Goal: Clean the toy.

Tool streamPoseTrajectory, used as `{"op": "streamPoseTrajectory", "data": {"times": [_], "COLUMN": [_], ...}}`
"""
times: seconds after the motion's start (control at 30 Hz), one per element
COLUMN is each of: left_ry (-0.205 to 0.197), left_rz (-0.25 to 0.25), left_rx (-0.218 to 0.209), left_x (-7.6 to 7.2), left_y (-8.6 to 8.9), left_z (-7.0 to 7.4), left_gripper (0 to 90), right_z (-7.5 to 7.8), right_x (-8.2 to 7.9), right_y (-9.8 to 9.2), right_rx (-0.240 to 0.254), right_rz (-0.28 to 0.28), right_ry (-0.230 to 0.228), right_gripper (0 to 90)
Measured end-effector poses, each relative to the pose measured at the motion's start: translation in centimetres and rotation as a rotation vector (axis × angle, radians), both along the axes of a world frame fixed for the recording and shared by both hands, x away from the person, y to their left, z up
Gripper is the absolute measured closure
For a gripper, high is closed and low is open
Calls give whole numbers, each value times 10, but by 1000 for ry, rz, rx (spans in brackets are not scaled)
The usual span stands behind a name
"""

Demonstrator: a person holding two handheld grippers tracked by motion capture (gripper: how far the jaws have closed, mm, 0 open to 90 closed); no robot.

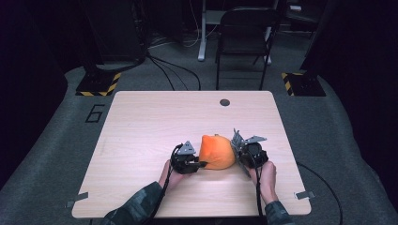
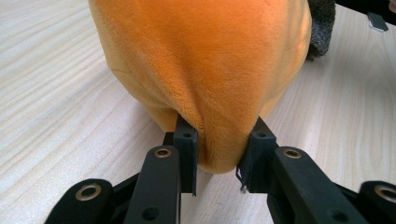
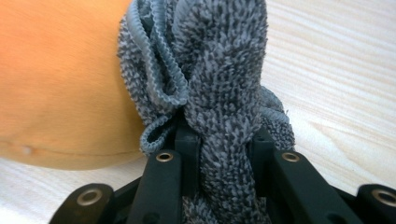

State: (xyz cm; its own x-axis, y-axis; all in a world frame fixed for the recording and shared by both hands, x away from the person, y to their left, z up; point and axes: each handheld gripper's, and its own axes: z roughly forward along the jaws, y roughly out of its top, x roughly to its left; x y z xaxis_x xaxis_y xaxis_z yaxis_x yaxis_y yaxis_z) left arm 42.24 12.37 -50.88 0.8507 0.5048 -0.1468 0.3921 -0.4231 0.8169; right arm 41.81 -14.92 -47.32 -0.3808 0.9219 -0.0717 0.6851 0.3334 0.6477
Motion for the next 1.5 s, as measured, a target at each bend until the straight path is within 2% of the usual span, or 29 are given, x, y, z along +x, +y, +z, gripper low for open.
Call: {"op": "streamPoseTrajectory", "data": {"times": [0.13,0.17,0.2,0.3,0.4,0.43,0.47,0.5,0.53,0.6,0.63,0.67,0.73,0.77,0.87,0.9,0.97,1.0,1.03,1.1,1.13,1.2,1.23,1.27,1.3,1.33,1.37,1.4,1.5], "left_ry": [-2,1,1,1,4,4,2,0,-2,-3,-3,-1,2,4,-4,-23,-33,-66,-66,-160,-160,-223,-235,-269,-277,-299,-299,-330,-371], "left_rz": [3,1,1,2,4,3,2,0,1,0,0,2,2,0,-7,-11,-18,-28,-28,-59,-59,-74,-80,-88,-89,-87,-87,-103,-122], "left_rx": [0,-2,-2,-1,1,2,3,1,2,6,6,4,6,9,10,14,20,39,39,118,118,156,162,176,175,186,186,192,224], "left_x": [0,0,0,0,0,0,0,0,0,0,0,0,0,0,0,0,0,-2,-2,-5,-5,-8,-8,-7,-7,-6,-6,-6,-6], "left_y": [0,0,0,1,1,1,1,1,0,1,1,1,1,0,0,0,0,-1,-1,-1,-1,2,3,6,6,7,7,7,5], "left_z": [0,-1,-1,-1,-1,-1,-1,-1,-1,-1,-1,-1,-1,-1,-1,-1,-1,0,0,2,2,1,1,1,0,0,0,-1,-5], "left_gripper": [721,721,721,721,721,721,721,720,720,719,719,718,715,711,701,683,627,567,535,451,416,388,359,296,280,222,203,183,158], "right_z": [-6,-19,-23,-19,-2,24,24,36,54,59,59,51,47,32,27,27,27,25,25,24,24,24,24,24,24,23,23,24,24], "right_x": [3,7,8,9,3,-6,-6,-12,-23,-29,-29,-29,-27,-23,-20,-19,-19,-18,-18,-17,-17,-16,-16,-15,-16,-15,-15,-15,-15], "right_y": [-1,-2,-3,-4,-7,-10,-10,-9,-3,9,9,26,31,39,38,36,36,35,34,33,33,31,31,32,32,33,33,33,32], "right_rx": [-30,-79,-77,-63,-75,-22,-22,4,35,41,41,-2,-12,-56,-62,-47,-48,-49,-50,-49,-49,-43,-45,-49,-48,-45,-45,-49,-47], "right_rz": [-6,-2,2,-3,-16,-27,-27,-22,15,65,65,110,115,117,118,125,120,120,122,117,117,119,123,127,123,122,122,123,124], "right_ry": [22,79,82,91,44,-47,-47,-90,-161,-176,-176,-155,-138,-126,-116,-112,-108,-110,-105,-108,-108,-115,-110,-109,-109,-116,-116,-110,-105], "right_gripper": [726,724,724,723,728,729,729,730,730,731,731,734,737,746,750,750,751,751,751,751,751,751,751,751,751,751,751,751,751]}}
